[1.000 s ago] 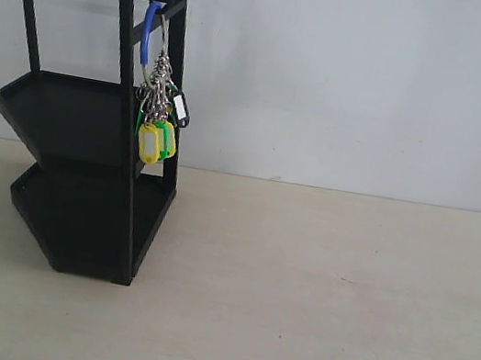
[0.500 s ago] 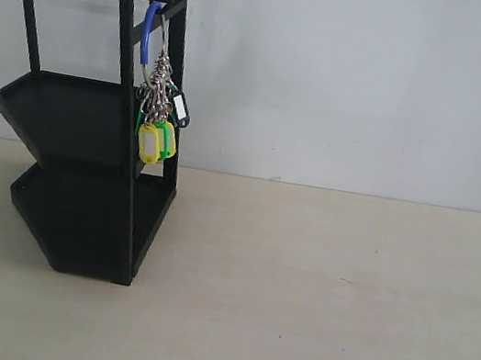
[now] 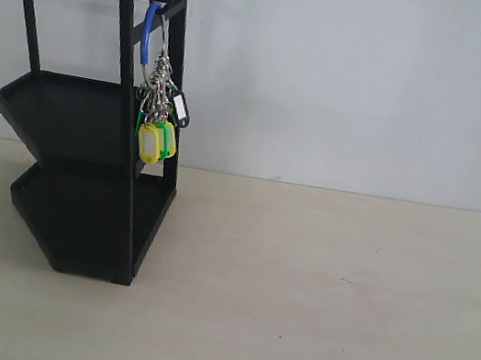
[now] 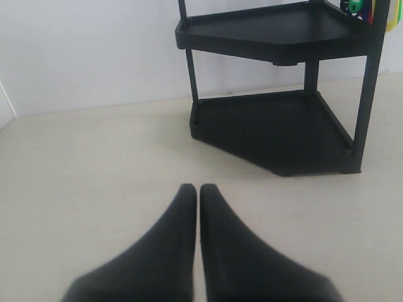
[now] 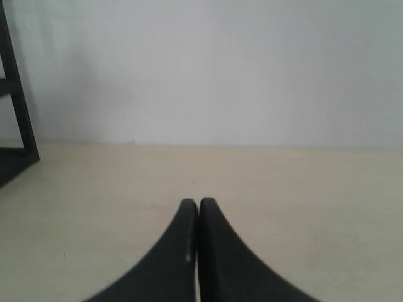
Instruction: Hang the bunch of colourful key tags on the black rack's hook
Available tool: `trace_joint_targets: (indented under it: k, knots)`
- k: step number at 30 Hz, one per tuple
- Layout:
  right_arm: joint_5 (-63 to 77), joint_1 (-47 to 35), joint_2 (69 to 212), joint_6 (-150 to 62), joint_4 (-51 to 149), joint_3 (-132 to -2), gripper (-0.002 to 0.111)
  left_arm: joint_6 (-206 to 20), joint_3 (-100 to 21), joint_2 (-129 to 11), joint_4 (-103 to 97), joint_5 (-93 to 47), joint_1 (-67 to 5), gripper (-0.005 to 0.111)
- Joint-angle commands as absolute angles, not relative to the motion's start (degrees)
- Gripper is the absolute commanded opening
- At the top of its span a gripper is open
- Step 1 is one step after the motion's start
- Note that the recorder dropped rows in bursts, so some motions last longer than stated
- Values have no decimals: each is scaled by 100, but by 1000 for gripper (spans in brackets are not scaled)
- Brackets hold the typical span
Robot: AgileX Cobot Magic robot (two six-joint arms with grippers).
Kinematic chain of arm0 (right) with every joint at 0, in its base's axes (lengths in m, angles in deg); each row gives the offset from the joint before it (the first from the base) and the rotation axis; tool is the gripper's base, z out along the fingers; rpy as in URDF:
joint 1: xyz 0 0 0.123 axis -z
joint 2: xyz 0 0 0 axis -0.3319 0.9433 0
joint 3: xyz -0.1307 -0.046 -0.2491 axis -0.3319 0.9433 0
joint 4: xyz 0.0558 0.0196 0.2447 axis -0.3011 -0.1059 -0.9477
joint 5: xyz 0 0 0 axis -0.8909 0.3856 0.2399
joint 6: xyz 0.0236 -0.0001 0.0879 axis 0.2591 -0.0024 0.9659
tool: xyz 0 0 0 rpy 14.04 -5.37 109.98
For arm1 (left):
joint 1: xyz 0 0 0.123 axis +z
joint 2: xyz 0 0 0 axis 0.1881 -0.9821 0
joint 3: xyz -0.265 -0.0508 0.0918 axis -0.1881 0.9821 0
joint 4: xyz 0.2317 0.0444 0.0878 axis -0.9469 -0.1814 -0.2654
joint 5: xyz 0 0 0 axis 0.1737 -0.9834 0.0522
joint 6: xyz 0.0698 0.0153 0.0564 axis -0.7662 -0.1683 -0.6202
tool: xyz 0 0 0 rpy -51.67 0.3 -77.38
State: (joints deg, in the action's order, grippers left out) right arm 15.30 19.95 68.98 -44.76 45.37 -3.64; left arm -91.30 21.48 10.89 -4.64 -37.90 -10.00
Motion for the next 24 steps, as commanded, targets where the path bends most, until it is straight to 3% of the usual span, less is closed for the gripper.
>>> trace_joint_targets:
  k: [1, 8, 24]
  knots:
    - [1932, 1985, 6869, -4534, 4520, -230, 0, -9136, 2140, 1101, -444, -3754, -1007, 4]
    - [2692, 1996, 6869, -4519, 4542, -230, 0, -9136, 2140, 1101, -444, -3754, -1007, 4]
    - [2680, 1996, 6869, -4495, 4542, -230, 0, -9136, 2140, 1101, -444, -3754, -1007, 4]
